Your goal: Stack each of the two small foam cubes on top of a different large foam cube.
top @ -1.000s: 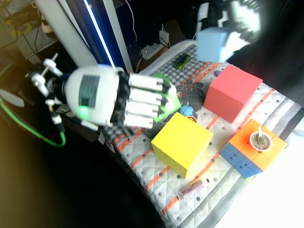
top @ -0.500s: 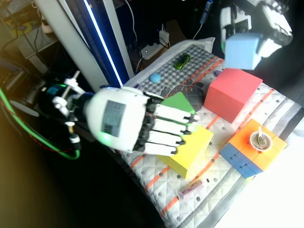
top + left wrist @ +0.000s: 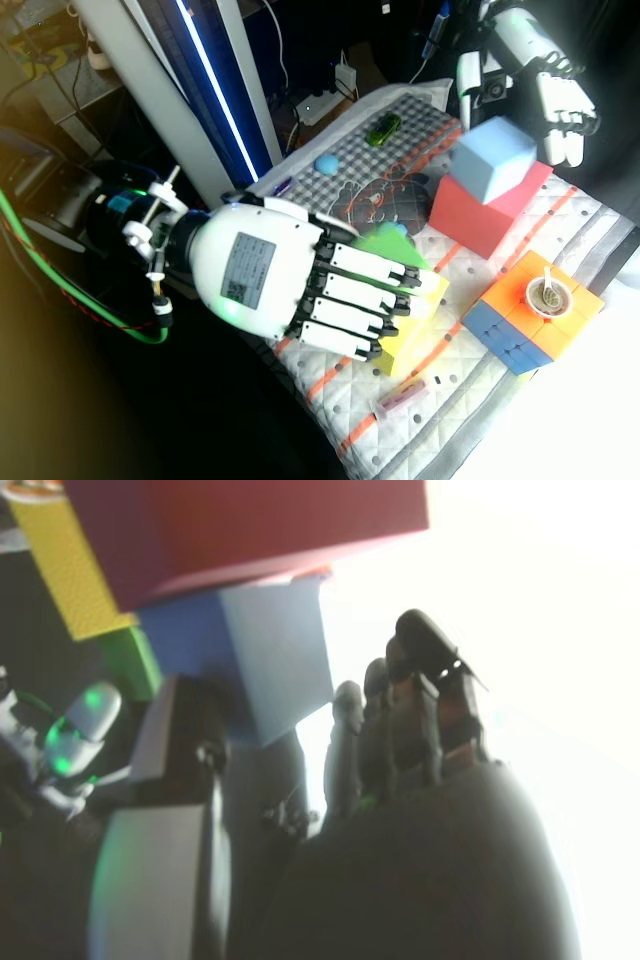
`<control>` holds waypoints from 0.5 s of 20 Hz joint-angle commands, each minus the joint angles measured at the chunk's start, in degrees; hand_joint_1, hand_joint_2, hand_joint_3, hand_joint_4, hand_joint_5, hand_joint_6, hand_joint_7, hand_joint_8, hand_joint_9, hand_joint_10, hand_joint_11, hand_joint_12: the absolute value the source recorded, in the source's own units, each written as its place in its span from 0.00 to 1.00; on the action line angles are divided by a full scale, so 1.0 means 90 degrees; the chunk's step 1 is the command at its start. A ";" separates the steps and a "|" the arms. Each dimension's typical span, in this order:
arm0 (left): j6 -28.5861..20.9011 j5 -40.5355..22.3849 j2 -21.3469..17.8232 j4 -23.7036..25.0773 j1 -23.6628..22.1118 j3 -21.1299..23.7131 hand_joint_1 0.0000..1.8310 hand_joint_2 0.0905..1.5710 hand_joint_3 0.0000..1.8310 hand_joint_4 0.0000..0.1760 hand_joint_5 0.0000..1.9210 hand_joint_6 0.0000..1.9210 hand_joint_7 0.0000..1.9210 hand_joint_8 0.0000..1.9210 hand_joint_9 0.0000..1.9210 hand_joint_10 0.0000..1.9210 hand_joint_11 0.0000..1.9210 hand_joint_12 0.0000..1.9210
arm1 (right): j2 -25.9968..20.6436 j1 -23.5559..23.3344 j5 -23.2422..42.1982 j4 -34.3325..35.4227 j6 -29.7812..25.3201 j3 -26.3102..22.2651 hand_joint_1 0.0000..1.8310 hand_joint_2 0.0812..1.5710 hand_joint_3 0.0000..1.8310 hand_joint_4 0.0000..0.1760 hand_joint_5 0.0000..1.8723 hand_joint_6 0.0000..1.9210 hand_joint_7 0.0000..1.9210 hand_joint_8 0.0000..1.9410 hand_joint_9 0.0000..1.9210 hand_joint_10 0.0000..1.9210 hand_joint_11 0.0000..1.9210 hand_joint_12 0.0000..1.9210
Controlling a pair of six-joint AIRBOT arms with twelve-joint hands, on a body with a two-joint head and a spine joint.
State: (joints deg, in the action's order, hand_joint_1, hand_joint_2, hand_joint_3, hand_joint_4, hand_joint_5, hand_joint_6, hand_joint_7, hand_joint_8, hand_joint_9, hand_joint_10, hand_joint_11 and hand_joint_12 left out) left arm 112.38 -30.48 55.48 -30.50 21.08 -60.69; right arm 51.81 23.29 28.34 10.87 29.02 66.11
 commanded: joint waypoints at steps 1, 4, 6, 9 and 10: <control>-0.0025 -0.0748 -0.0015 0.0131 -0.0022 -0.0027 0.45 0.73 0.00 0.63 0.05 0.00 0.00 0.00 0.00 0.01 0.00 0.34 | -0.0049 -0.0093 0.0765 0.0032 -0.0033 0.0012 0.43 0.74 0.00 0.00 0.00 0.18 0.01 0.14 0.00 0.45 0.00 0.87; -0.0025 -0.0907 -0.0086 0.0105 0.0060 0.0027 0.44 0.70 0.00 0.77 0.00 0.00 0.00 0.00 0.00 0.00 0.00 0.01 | -0.0051 -0.0093 0.0771 0.0033 -0.0033 -0.0050 0.38 0.72 0.00 0.29 0.00 0.01 0.00 0.00 0.00 0.04 0.00 0.75; -0.0025 -0.1156 -0.0229 0.0093 0.0119 0.0163 0.42 0.69 0.00 0.96 0.00 0.00 0.00 0.00 0.00 0.00 0.00 0.00 | -0.0119 -0.0093 0.0870 0.0034 -0.0033 -0.0165 0.39 0.70 0.00 0.45 0.00 0.00 0.00 0.00 0.00 0.00 0.00 0.71; -0.0025 -0.1703 -0.0529 0.0095 0.0275 0.0449 0.34 0.68 0.00 1.00 0.00 0.00 0.00 0.00 0.00 0.00 0.00 0.00 | -0.0481 -0.0081 0.1248 0.0033 -0.0033 -0.0479 0.32 0.67 0.00 0.36 0.00 0.00 0.00 0.00 0.00 0.00 0.00 0.53; -0.0026 -0.1908 -0.0648 0.0128 0.0319 0.0571 0.33 0.68 0.00 1.00 0.00 0.00 0.00 0.00 0.00 0.00 0.00 0.00 | -0.0633 -0.0062 0.1438 0.0033 -0.0033 -0.0633 0.30 0.66 0.00 0.40 0.00 0.00 0.00 0.00 0.00 0.00 0.00 0.62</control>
State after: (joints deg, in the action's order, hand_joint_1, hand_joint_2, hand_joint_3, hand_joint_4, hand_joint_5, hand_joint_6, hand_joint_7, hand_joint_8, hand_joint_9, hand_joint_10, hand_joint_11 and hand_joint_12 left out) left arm 112.44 -39.62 49.67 -30.89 24.67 -55.13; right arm 45.80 23.40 32.88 10.81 29.04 59.61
